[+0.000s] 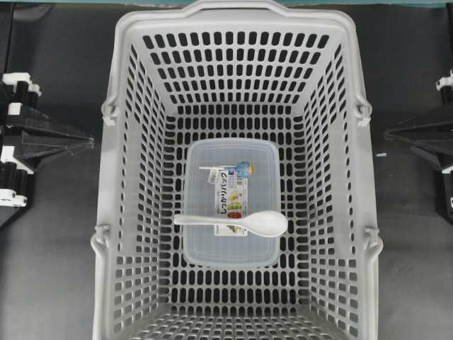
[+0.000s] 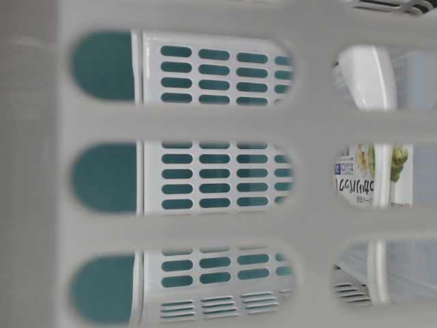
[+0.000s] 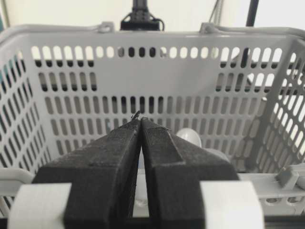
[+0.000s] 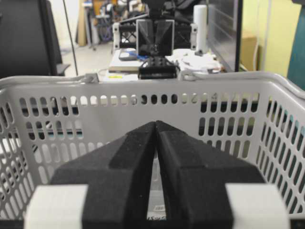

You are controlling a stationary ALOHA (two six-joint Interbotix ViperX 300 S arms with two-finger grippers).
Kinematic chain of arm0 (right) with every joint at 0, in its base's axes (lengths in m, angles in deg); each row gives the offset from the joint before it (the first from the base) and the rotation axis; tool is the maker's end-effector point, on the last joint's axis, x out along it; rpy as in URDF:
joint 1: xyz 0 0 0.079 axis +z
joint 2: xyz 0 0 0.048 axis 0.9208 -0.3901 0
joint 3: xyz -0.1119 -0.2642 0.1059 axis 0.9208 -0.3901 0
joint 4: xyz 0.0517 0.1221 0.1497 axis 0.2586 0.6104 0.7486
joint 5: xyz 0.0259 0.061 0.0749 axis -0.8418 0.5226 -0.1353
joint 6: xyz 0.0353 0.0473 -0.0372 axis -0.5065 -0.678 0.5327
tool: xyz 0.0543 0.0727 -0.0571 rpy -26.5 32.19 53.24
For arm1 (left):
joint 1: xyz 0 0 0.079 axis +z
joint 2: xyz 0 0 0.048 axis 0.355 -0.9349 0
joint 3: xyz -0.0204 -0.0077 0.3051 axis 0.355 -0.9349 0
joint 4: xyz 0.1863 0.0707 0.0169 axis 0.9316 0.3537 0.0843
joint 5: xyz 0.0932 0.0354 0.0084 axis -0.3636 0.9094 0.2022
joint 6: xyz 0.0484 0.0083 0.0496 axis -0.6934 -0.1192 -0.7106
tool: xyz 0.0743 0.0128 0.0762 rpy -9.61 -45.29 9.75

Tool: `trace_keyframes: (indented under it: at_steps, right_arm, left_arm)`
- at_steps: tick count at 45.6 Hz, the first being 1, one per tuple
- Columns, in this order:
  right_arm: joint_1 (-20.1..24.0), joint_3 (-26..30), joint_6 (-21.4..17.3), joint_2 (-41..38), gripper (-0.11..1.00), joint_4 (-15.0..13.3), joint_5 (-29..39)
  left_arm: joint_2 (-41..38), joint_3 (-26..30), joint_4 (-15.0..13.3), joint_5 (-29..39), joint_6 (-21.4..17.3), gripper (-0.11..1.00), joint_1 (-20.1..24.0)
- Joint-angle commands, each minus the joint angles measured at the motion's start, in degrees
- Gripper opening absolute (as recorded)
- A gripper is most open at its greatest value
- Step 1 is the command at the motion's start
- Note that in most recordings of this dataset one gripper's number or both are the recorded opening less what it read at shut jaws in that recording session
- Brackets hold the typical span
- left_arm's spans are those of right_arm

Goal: Pick up the chinese spoon from the shopping basket with the left arm.
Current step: 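Move the left gripper over the basket toward the white spoon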

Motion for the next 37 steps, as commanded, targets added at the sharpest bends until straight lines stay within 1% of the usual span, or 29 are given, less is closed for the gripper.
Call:
trace_keyframes:
  at_steps: [1,2,5,11,17,20,26,30,32,33,37]
  right_arm:
    - [0.1,1.1,-0.2,-0.4,0.0,0.2,-0.2]
    - [0.2,1.1,-0.3,-0.4,0.0,0.3,0.3]
    - [0.3,1.1,-0.4,-0.4,0.0,0.3,1.8]
    - [0.4,1.7,-1.1,-0.1,0.0,0.3,5.5]
    - [0.4,2.3,-1.8,0.7,0.02,0.3,6.9]
    - [0.5,2.5,-1.9,1.3,0.16,0.3,7.4]
    - [1.2,2.8,-3.3,2.2,0.57,0.4,8.7]
    - [1.8,2.8,-4.0,2.3,0.77,0.3,9.7]
    - [2.2,2.8,-4.3,2.3,0.82,0.4,10.3]
    - [2.3,2.7,-4.5,2.4,0.82,0.4,10.5]
    - [2.4,2.8,-5.0,2.4,0.78,0.4,10.8]
  left_arm:
    - [-0.9,3.9,2.3,2.6,1.6,0.06,-0.7]
    - [-1.2,4.7,2.3,3.7,2.0,0.06,-0.8]
    - [-2.3,6.9,2.3,6.8,2.9,0.0,-1.1]
    - [-5.1,11.5,2.3,12.8,3.5,0.0,-2.1]
    - [-8.8,16.5,2.3,17.8,3.4,0.0,-3.2]
    - [-10.6,19.0,2.3,20.7,3.8,0.0,-3.2]
    - [-16.3,25.2,2.3,29.2,4.0,0.0,-4.3]
    - [-20.1,28.7,2.3,34.1,4.0,0.0,-4.9]
    - [-22.6,30.8,2.3,36.7,4.0,0.0,-5.2]
    - [-23.6,31.6,2.3,37.6,4.0,0.0,-5.3]
    - [-27.9,34.6,2.3,40.9,4.3,0.0,-5.8]
